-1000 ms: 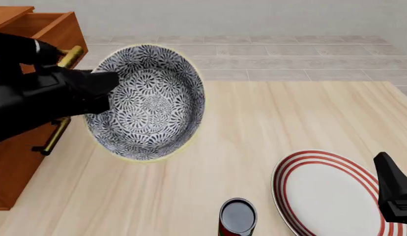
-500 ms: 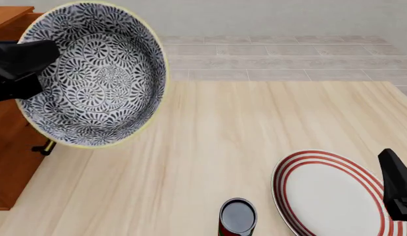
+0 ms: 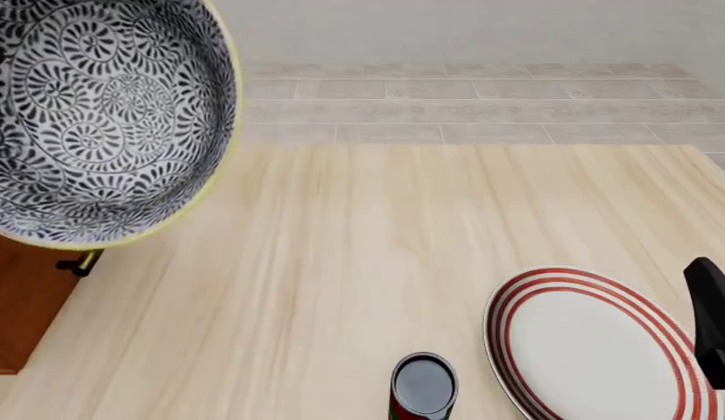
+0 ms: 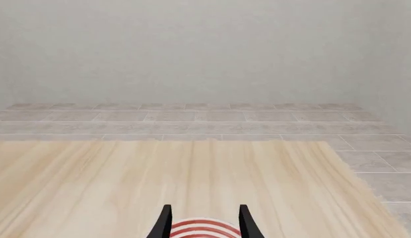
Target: Put the bowl on top of the cabinet.
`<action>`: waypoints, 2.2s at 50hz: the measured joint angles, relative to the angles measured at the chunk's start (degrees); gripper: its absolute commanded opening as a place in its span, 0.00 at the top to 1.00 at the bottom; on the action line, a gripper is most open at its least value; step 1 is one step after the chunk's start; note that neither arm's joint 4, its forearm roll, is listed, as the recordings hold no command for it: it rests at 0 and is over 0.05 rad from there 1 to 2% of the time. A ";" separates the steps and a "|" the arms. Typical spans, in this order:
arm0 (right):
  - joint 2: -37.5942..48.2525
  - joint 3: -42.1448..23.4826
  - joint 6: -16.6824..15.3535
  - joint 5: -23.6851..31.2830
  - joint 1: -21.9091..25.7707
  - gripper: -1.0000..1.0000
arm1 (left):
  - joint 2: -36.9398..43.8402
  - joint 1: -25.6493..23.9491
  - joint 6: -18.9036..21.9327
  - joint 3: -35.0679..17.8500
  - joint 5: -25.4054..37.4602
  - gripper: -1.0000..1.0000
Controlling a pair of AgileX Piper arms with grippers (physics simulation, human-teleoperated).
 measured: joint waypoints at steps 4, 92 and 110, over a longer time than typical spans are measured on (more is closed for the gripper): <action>-0.01 -0.07 0.00 0.08 0.00 0.00 | -0.89 0.02 0.00 -0.80 0.90 1.00; -0.02 -1.42 -0.02 1.44 0.02 0.00 | -4.68 39.60 -30.43 -13.09 -3.79 1.00; -0.02 -1.42 -0.02 1.44 0.02 0.00 | -1.89 46.31 -34.35 -11.99 -4.81 1.00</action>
